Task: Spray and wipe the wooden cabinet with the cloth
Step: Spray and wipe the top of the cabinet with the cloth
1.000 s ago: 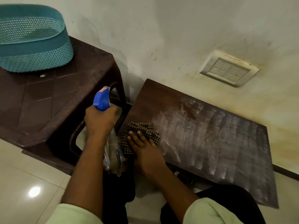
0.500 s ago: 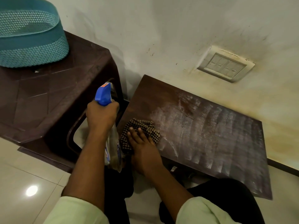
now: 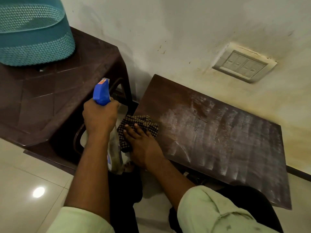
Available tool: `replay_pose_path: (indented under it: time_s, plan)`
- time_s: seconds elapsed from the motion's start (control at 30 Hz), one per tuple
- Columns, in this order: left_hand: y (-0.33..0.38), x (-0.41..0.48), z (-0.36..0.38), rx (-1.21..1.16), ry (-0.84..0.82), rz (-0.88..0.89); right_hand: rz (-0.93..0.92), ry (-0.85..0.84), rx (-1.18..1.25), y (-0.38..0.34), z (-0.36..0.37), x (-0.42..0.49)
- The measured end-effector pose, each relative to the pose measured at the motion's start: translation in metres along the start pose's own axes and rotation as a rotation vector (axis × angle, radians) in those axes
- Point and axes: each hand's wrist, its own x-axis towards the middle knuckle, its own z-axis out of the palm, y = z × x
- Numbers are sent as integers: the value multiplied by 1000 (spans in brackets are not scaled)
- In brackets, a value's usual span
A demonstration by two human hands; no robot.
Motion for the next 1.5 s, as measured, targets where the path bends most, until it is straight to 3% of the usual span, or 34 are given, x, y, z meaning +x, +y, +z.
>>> replay_pose_path:
  time_s: [0.33, 0.6, 0.8, 1.07, 1.3, 1.5]
  plan:
    - [-1, -5, 4, 40, -49, 54, 35, 29, 39, 7, 2, -36]
    - [5, -44, 26, 10, -156, 117, 375, 76, 121, 33, 1, -85]
    - [-10, -71, 42, 28, -221, 46, 327, 38, 85, 40, 4, -96]
    - [-32, -81, 48, 83, -290, -12, 600, 118, 153, 57, 4, -130]
    - [-42, -76, 58, 115, -300, -67, 426, 90, 122, 47, 7, -122]
    - [-44, -73, 61, 153, -316, -62, 563, 134, 141, 75, 11, -161]
